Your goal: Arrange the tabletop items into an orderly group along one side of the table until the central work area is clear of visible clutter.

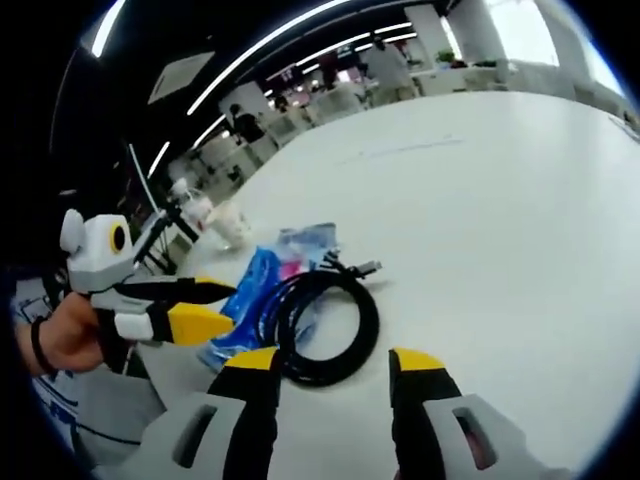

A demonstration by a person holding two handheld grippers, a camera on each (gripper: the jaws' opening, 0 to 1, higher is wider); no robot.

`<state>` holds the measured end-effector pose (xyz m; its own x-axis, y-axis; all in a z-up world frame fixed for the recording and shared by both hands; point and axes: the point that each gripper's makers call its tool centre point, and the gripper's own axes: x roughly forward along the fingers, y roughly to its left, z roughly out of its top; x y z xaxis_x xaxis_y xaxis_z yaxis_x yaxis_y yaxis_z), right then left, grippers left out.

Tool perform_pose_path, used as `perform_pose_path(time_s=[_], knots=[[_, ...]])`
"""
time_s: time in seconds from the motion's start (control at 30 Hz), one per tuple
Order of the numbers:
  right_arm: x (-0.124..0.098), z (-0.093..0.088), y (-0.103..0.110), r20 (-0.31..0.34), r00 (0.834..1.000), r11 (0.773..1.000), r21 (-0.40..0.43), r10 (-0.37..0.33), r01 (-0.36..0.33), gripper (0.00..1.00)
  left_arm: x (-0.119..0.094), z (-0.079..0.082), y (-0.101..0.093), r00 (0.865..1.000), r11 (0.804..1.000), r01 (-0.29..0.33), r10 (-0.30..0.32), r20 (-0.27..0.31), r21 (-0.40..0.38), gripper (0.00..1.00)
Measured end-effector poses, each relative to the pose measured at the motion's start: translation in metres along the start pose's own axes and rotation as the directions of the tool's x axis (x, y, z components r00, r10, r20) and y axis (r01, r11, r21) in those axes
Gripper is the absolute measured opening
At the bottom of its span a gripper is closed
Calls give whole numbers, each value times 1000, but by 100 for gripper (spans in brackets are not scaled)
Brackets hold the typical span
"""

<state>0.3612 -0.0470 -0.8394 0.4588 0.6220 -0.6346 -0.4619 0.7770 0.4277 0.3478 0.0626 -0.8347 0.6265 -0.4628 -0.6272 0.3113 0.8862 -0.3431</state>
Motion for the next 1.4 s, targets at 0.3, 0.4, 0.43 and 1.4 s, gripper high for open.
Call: perform_pose_path(time_s=[0.3, 0.4, 0.43, 1.4], knots=[[16, 0, -11, 3, 1000, 999, 48, -26, 26, 35, 7, 2, -6, 1000, 999, 21, -20, 8, -26, 41], [17, -3, -15, -6, 999, 997, 67, -45, 46, 32, 12, 5, -11, 999, 999, 33, -32, 16, -33, 38], [17, -4, -16, -8, 999, 996, 77, -49, 50, 31, 14, 5, -11, 999, 999, 37, -36, 15, -35, 37], [31, -9, -28, -40, 995, 988, 116, -96, 100, 1, 30, -7, -11, 998, 997, 0, -6, -65, -83, 1]])
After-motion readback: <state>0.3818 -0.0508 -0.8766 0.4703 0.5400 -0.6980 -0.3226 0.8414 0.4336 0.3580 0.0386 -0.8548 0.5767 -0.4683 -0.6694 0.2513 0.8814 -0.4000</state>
